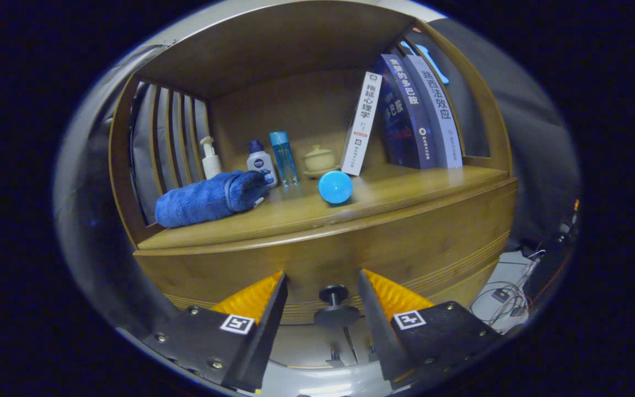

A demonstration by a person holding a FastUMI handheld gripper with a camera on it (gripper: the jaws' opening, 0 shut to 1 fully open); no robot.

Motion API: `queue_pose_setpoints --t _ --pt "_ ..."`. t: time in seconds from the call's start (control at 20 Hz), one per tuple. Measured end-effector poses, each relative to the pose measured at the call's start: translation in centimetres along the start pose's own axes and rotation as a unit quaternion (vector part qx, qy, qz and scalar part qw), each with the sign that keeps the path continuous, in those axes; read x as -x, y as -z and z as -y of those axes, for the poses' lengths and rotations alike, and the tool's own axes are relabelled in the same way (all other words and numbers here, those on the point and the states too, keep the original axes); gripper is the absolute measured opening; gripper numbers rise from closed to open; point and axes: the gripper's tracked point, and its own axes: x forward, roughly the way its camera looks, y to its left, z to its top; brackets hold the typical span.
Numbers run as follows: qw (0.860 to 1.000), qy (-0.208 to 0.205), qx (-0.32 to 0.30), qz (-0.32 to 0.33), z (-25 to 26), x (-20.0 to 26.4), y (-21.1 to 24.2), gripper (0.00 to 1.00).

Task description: Pull open the drawer, take out the items inside it, and place them on the countertop above the cabinet.

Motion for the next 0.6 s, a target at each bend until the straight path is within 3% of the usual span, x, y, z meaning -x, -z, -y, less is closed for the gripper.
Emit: queue_pose_setpoints --t 0.3,0.6 --pt "0.998 0.021 0.009 0.058 -0.9 3.9 -5.7 0.77" --pt "0.992 0.059 0.062 0.092 0.1 10.0 -11.1 0.94"
